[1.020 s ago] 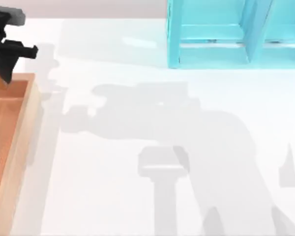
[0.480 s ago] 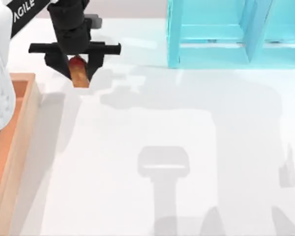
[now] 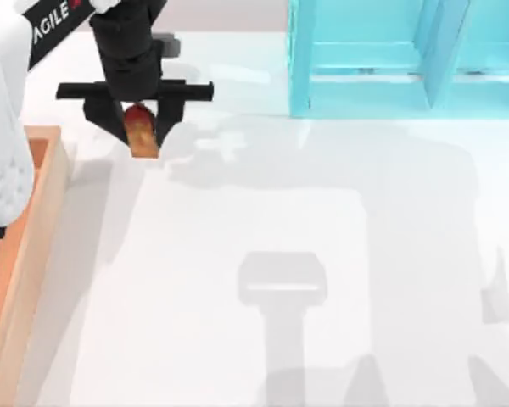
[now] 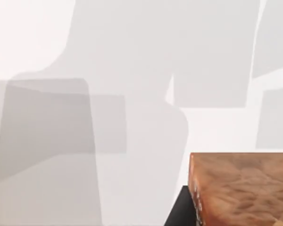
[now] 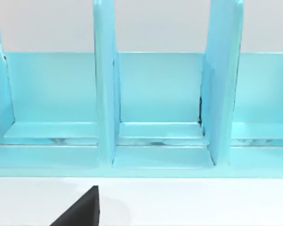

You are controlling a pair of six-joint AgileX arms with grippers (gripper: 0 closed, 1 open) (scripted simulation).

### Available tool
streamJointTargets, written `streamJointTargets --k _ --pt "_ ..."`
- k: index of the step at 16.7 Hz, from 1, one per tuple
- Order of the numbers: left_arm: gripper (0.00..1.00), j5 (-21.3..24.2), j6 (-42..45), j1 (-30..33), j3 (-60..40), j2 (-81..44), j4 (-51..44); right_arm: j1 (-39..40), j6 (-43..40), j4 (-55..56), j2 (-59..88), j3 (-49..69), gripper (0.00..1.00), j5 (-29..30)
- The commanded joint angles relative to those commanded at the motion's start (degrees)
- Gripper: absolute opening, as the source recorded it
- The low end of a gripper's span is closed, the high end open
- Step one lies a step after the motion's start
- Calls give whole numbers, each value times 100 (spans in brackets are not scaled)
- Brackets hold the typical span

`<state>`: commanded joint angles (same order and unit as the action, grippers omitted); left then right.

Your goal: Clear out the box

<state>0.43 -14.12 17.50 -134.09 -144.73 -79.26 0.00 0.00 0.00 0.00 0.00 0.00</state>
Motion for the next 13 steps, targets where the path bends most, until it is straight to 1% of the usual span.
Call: streamJointTargets --k 6,11,13 --pt "0 1 -5 14 784 -17 805 0 0 0 0 0 100 0" --pt "0 2 -6 16 883 -21 906 0 0 0 0 0 100 0" --pt "15 2 -6 16 883 -21 906 0 0 0 0 0 100 0"
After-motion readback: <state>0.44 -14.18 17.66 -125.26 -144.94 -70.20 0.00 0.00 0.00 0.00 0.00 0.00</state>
